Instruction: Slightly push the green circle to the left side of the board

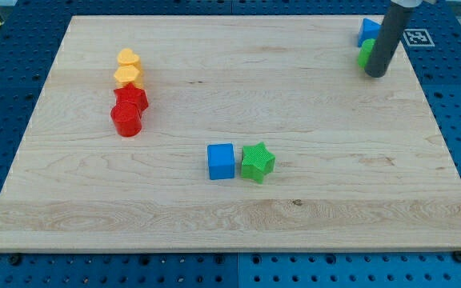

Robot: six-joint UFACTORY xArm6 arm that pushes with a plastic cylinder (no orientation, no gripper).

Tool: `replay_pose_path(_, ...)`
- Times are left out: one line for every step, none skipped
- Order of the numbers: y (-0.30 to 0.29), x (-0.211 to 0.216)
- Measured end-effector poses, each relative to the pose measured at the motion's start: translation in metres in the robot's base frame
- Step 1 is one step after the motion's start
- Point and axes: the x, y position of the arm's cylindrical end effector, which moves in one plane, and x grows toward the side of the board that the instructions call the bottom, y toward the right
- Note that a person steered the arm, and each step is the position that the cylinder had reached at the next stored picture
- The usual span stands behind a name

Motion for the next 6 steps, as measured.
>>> replay_pose_path(0.034,0.012)
replay_pose_path(0.051,0.003)
replay_pose_path(0.052,0.0)
replay_pose_path(0.051,-0.003)
replay_pose_path(0.043,-0.012)
replay_pose_path(0.034,-0.018)
